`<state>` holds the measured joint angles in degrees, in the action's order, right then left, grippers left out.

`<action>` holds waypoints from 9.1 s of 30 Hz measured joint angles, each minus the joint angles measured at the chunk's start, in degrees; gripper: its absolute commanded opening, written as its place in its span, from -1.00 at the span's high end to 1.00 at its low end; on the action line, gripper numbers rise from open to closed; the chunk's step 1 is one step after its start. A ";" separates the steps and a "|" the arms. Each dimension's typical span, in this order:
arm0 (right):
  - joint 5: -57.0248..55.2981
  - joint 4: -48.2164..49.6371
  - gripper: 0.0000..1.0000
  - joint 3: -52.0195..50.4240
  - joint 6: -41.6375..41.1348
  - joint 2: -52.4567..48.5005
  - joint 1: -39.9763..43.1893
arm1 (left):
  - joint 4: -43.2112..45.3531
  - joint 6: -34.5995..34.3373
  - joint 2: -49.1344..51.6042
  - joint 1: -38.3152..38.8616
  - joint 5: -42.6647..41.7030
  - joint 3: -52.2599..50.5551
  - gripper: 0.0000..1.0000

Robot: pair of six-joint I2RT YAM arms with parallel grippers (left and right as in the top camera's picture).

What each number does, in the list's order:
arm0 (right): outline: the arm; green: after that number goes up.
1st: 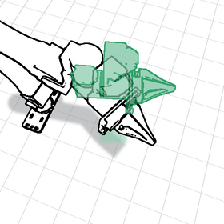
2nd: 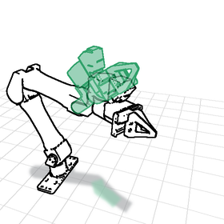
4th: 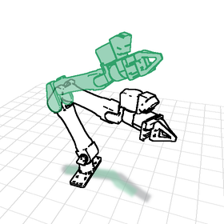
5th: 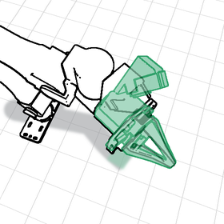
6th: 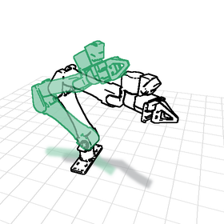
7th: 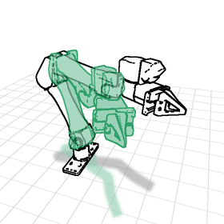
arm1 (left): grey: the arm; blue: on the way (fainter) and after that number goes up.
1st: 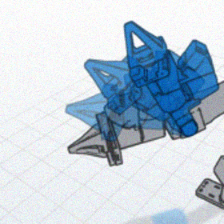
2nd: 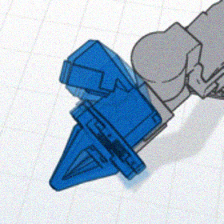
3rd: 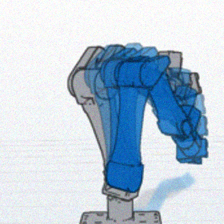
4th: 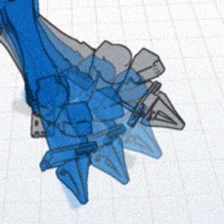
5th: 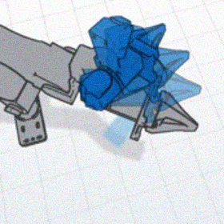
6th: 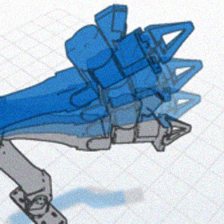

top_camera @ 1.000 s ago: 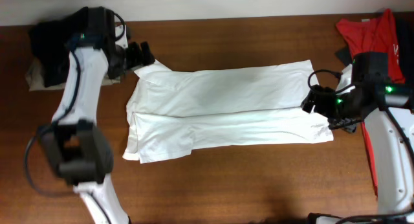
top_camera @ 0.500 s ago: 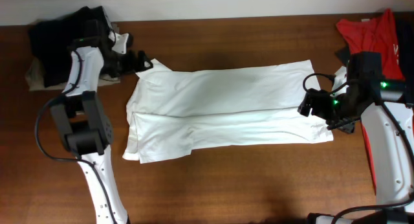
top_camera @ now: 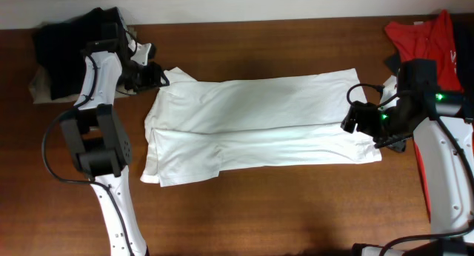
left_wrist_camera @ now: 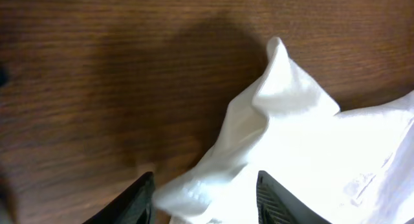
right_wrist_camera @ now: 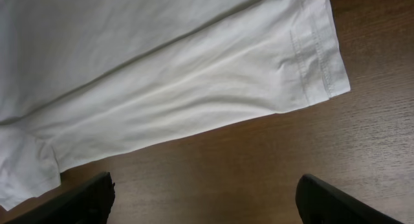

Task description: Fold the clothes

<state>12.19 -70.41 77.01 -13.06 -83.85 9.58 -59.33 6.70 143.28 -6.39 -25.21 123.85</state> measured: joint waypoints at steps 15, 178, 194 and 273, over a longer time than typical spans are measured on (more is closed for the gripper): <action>0.22 5.51 -0.83 -0.11 -0.02 0.00 0.00 | -3.76 -0.07 0.00 0.00 2.78 2.71 0.99; 17.38 13.75 -0.82 2.10 20.57 -33.73 8.74 | -19.98 -12.79 -16.63 -9.05 19.67 -15.32 -0.99; -3.26 6.05 0.92 4.52 2.23 -32.26 4.52 | -17.40 -12.79 -16.63 -9.05 19.67 -22.14 -0.99; -8.13 -6.58 -0.97 35.43 -2.56 -29.35 6.19 | -9.94 3.02 -18.95 -2.29 -15.91 -43.52 0.42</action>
<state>4.05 -76.99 112.44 -15.62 -113.21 15.77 -69.28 9.72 124.33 -8.69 -41.12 80.34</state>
